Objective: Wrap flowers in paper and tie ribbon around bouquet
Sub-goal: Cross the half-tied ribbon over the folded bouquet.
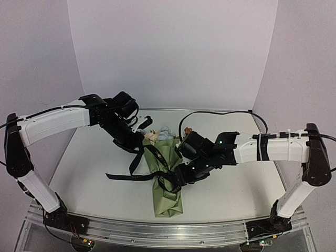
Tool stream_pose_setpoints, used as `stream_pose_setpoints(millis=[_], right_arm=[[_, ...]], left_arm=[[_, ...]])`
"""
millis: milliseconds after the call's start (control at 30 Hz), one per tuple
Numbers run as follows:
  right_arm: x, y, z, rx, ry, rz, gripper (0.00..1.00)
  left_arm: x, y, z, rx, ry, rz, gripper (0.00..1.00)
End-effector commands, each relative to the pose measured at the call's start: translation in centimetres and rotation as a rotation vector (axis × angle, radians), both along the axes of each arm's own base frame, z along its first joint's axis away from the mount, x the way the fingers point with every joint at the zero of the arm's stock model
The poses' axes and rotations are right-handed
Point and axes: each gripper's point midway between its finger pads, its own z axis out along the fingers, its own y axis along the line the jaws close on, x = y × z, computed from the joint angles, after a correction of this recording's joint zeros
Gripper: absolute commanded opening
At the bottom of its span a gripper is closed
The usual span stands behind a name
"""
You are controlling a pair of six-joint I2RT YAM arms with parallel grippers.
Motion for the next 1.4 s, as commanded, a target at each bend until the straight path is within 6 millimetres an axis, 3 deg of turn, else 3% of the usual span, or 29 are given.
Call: stream_pose_setpoints(millis=[0, 400, 667, 800, 967, 1100, 1367], right_arm=[[0.7, 1.3, -1.2, 0.043, 0.011, -0.075, 0.56], [-0.2, 1.6, -3.0, 0.061, 0.069, -0.12, 0.42], [-1.1, 1.6, -3.0, 0.068, 0.085, -0.114, 0.33], [-1.3, 1.7, -3.0, 0.073, 0.096, -0.119, 0.21], [-1.2, 1.3, -1.5, 0.064, 0.076, -0.106, 0.01], [-0.7, 1.3, 0.3, 0.053, 0.037, -0.071, 0.0], [2.3, 2.0, 3.3, 0.088, -0.007, -0.013, 0.0]], left_arm=[[-1.0, -0.2, 1.5, -0.048, 0.035, -0.011, 0.0], [-2.7, 0.8, 0.1, -0.055, 0.154, 0.02, 0.0], [-3.0, 1.0, 0.8, -0.11, 0.208, 0.026, 0.0], [-3.0, 1.1, 1.0, -0.133, 0.23, 0.03, 0.0], [-3.4, 1.0, 1.7, -0.182, 0.28, 0.023, 0.0], [-3.8, 0.6, 3.1, -0.274, 0.364, 0.021, 0.0], [-4.5, -1.9, 9.1, -0.568, 0.536, -0.004, 0.0]])
